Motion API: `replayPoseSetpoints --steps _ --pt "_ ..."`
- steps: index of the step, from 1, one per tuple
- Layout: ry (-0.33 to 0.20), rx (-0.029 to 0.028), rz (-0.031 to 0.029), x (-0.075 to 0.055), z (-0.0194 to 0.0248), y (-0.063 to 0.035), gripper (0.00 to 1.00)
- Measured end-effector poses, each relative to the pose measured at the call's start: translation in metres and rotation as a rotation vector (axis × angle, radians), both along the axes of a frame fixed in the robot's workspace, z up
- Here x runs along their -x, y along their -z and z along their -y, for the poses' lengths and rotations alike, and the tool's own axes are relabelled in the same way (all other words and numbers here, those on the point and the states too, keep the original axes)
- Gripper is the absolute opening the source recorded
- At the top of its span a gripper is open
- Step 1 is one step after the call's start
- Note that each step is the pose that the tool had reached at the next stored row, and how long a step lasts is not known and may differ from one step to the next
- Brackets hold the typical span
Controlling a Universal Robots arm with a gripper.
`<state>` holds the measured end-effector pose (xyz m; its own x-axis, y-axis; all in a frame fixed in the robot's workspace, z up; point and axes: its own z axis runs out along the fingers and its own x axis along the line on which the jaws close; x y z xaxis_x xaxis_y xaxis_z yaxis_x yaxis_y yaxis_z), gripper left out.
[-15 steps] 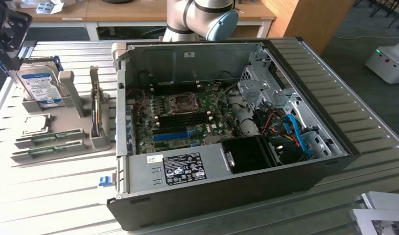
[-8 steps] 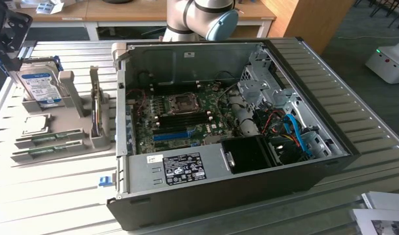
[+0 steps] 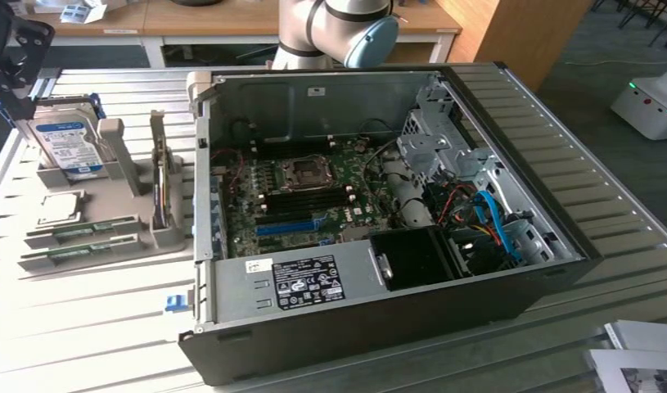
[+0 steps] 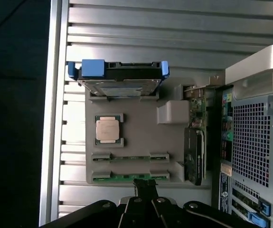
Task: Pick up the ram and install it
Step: 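Pick up the ram and move it above insertion slot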
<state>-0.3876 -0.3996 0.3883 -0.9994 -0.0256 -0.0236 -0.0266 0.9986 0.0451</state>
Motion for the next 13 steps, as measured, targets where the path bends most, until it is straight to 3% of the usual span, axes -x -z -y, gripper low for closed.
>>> replayPoseSetpoints --steps 13 --pt "-0.18 0.0001 -0.0002 0.0001 0.0002 0.0026 0.1"
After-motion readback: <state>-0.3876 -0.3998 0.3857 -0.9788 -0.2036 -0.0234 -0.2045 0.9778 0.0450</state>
